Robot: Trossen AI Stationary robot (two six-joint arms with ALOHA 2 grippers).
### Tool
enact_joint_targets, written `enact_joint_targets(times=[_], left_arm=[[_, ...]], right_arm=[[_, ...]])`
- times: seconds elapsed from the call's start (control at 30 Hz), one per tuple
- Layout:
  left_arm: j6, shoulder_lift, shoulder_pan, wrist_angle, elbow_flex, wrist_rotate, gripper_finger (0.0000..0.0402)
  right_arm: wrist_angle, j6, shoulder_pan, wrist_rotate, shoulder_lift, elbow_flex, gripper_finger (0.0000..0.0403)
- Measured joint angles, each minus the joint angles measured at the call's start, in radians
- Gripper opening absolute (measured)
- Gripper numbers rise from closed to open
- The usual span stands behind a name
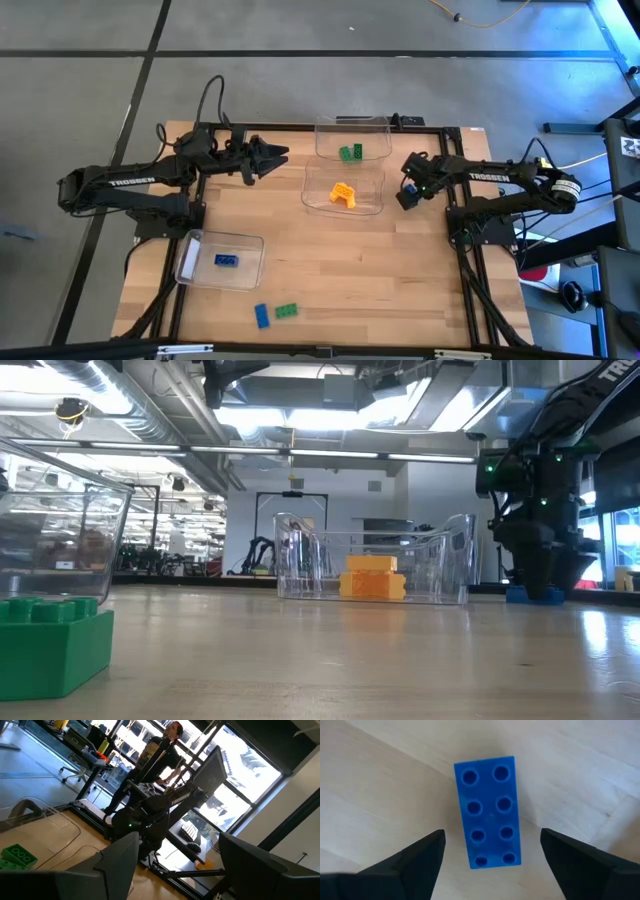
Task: Sort & place blocks by color
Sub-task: Put the top blue game piece into the bottom bottom transparent bin
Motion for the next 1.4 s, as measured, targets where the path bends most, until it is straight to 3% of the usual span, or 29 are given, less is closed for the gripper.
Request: enact_joint_targets(times=[0.33, 0.63, 1.4], left_arm=[[0.0, 0.0, 0.0, 0.0, 0.0, 0.004, 0.0266], [0.0, 0.0, 0.0, 0.0, 0.0, 0.012, 0.0266], [0.001, 0.0, 0.0, 0.0, 0.0, 0.012, 0.0266]], right_arm=[[0.035, 0.055, 0.0, 0.032, -0.003, -0.039, 0.0248], [0.034, 0.08, 0.0, 0.061, -0.003, -0.039, 0.0149], [0.039, 0.106, 0.001, 0.079, -0.001, -0.042, 0.0147]])
